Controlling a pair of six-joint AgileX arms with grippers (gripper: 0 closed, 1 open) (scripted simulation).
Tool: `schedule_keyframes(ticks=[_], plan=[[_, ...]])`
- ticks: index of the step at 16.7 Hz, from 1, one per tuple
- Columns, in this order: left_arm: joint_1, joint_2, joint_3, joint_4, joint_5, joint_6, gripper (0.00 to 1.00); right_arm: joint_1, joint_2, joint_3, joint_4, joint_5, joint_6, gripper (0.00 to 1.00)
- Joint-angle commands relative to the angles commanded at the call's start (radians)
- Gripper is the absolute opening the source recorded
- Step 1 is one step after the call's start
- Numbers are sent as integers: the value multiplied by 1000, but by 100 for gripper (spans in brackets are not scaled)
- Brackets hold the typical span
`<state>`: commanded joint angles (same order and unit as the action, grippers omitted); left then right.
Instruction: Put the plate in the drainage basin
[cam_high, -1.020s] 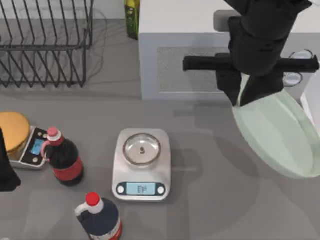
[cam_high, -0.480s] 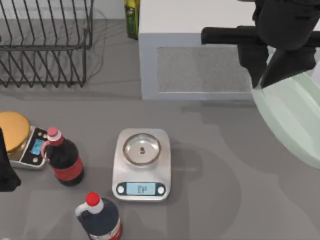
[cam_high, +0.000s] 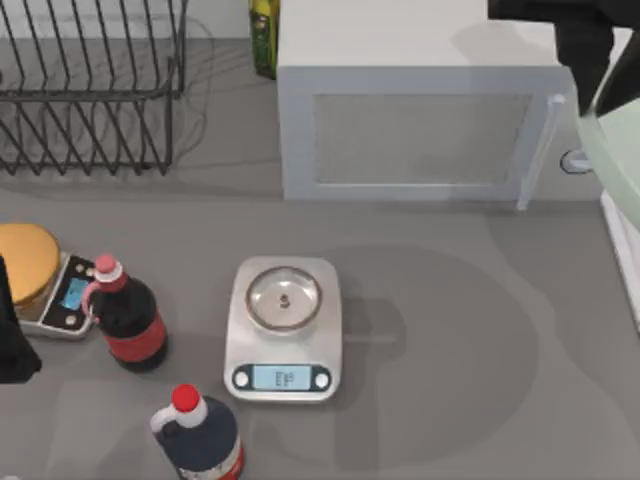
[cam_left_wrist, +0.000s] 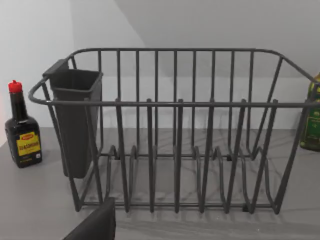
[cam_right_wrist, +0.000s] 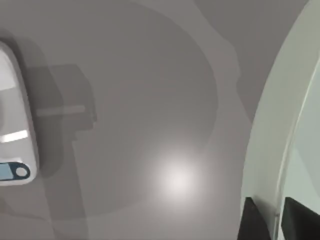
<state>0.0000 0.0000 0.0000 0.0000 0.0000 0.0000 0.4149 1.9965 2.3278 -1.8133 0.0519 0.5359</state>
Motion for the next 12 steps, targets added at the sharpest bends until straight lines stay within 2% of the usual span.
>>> schedule_keyframes(ticks=[7,12], plan=[[0,0,0,0,0,0,100,-386,368,370,-42,25,-306,0],[0,0,0,0,0,0,100,-491,649,539,25,-21,-531,0]])
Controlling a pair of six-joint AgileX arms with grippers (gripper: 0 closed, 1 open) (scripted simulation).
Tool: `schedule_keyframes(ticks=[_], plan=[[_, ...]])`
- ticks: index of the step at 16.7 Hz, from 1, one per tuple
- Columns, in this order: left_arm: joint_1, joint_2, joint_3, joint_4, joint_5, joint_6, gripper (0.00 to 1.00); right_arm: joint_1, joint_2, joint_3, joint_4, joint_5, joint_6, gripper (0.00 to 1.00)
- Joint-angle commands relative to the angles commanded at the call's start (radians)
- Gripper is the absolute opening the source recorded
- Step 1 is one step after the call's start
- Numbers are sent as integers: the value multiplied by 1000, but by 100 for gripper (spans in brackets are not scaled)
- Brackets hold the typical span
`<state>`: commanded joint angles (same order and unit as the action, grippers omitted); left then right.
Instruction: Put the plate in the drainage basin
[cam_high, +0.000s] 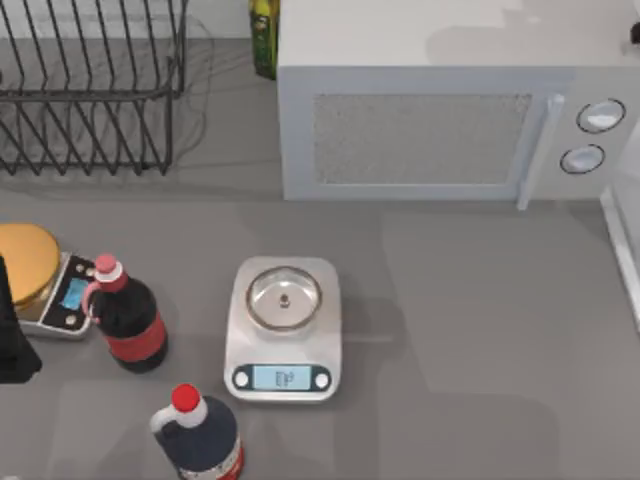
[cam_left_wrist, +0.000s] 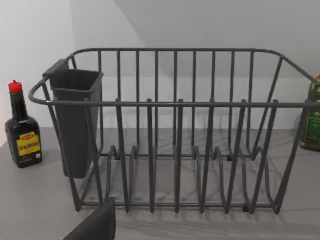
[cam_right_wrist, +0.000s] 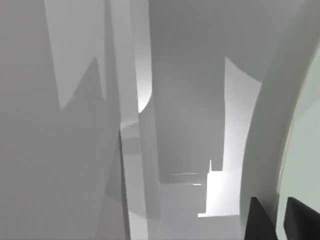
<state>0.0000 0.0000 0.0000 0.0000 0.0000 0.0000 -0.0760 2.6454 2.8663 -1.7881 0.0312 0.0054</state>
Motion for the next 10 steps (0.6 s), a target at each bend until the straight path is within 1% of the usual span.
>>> schedule_keyframes(ticks=[3,7,10], plan=[[0,0,0,0,0,0,100,-6,65,37,27,-21,-62,0],[0,0,0,0,0,0,100,-6,66,38,28,-22,-63,0],[0,0,0,0,0,0,100,-6,66,38,28,-22,-63,23]])
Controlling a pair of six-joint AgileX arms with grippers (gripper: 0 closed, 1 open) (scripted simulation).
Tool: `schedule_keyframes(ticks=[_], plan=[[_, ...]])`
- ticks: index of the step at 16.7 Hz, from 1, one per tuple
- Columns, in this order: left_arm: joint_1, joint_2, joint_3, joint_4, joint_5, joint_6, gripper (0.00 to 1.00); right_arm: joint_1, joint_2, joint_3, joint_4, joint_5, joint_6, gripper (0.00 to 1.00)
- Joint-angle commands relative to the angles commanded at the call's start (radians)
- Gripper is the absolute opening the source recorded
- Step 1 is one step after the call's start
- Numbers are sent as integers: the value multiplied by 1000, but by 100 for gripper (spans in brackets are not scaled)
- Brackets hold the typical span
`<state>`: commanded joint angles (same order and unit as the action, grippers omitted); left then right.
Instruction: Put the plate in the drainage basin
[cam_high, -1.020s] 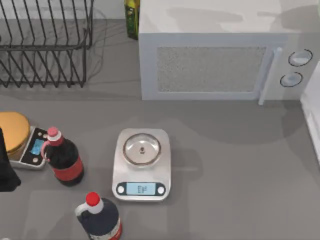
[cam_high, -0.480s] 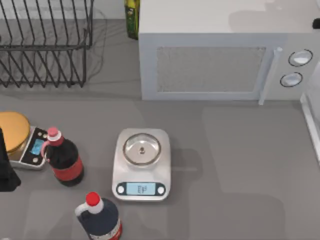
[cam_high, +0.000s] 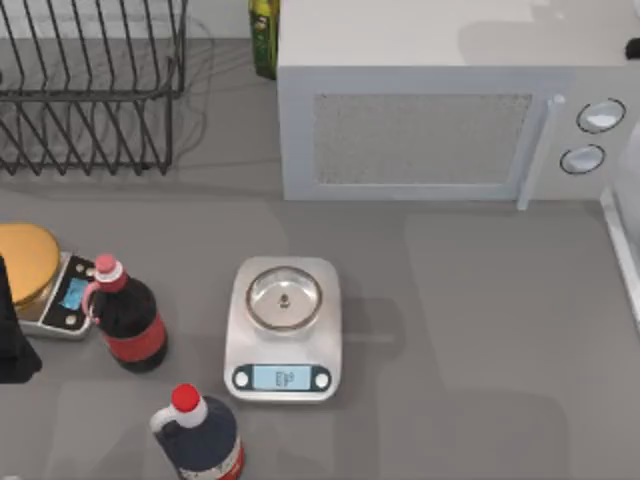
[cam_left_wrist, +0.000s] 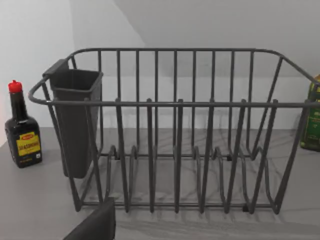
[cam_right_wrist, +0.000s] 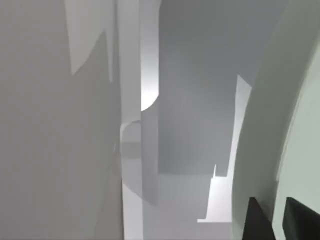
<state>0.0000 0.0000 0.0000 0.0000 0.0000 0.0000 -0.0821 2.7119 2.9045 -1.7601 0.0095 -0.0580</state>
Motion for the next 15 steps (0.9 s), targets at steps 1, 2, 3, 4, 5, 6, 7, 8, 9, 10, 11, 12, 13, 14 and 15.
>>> schedule_keyframes(ticks=[1,2,3,4,5,6,7,8,9,10,11,12,13,14,15], plan=[[0,0,0,0,0,0,100,0,0,0,0,0,0,30],[0,0,0,0,0,0,100,0,0,0,0,0,0,38],[0,0,0,0,0,0,100,0,0,0,0,0,0,45],[0,0,0,0,0,0,100,0,0,0,0,0,0,53],[0,0,0,0,0,0,100,0,0,0,0,0,0,60],[0,0,0,0,0,0,100,0,0,0,0,0,0,68],[0,0,0,0,0,0,100,0,0,0,0,0,0,75],[0,0,0,0,0,0,100,0,0,0,0,0,0,83],[0,0,0,0,0,0,100,0,0,0,0,0,0,90],[0,0,0,0,0,0,100,0,0,0,0,0,0,98],[0,0,0,0,0,0,100,0,0,0,0,0,0,100],[0,0,0,0,0,0,100,0,0,0,0,0,0,100],[0,0,0,0,0,0,100,0,0,0,0,0,0,100],[0,0,0,0,0,0,100,0,0,0,0,0,0,100],[0,0,0,0,0,0,100,0,0,0,0,0,0,100]])
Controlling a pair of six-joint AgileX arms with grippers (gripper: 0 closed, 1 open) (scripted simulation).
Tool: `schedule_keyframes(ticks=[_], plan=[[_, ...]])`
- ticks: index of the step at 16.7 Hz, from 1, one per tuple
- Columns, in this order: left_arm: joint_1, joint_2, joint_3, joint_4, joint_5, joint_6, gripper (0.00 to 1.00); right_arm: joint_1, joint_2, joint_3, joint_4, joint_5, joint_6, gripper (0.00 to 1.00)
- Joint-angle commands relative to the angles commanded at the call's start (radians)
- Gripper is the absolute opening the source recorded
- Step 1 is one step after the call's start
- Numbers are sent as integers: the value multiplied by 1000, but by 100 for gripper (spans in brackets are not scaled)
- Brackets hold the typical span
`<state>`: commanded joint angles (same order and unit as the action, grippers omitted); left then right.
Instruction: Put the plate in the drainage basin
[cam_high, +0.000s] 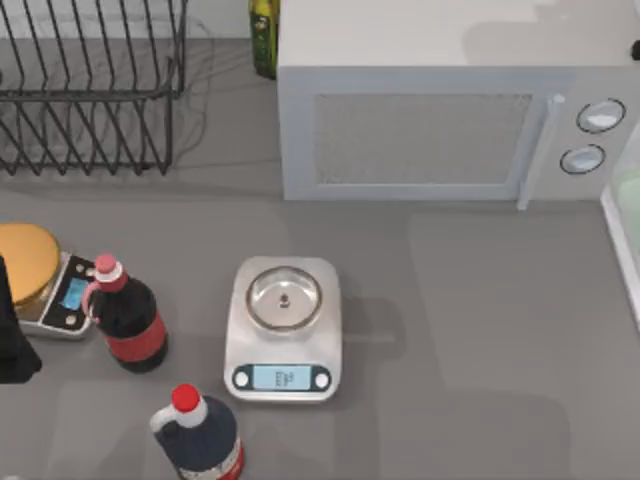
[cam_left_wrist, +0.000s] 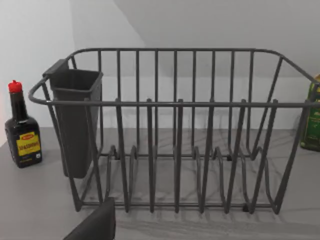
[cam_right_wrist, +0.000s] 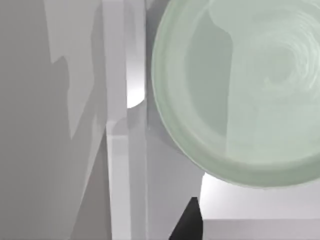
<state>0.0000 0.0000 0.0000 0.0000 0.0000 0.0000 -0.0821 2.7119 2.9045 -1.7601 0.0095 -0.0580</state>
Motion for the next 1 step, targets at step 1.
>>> schedule_keyframes(ticks=[1], plan=[[0,0,0,0,0,0,100,0,0,0,0,0,0,100]])
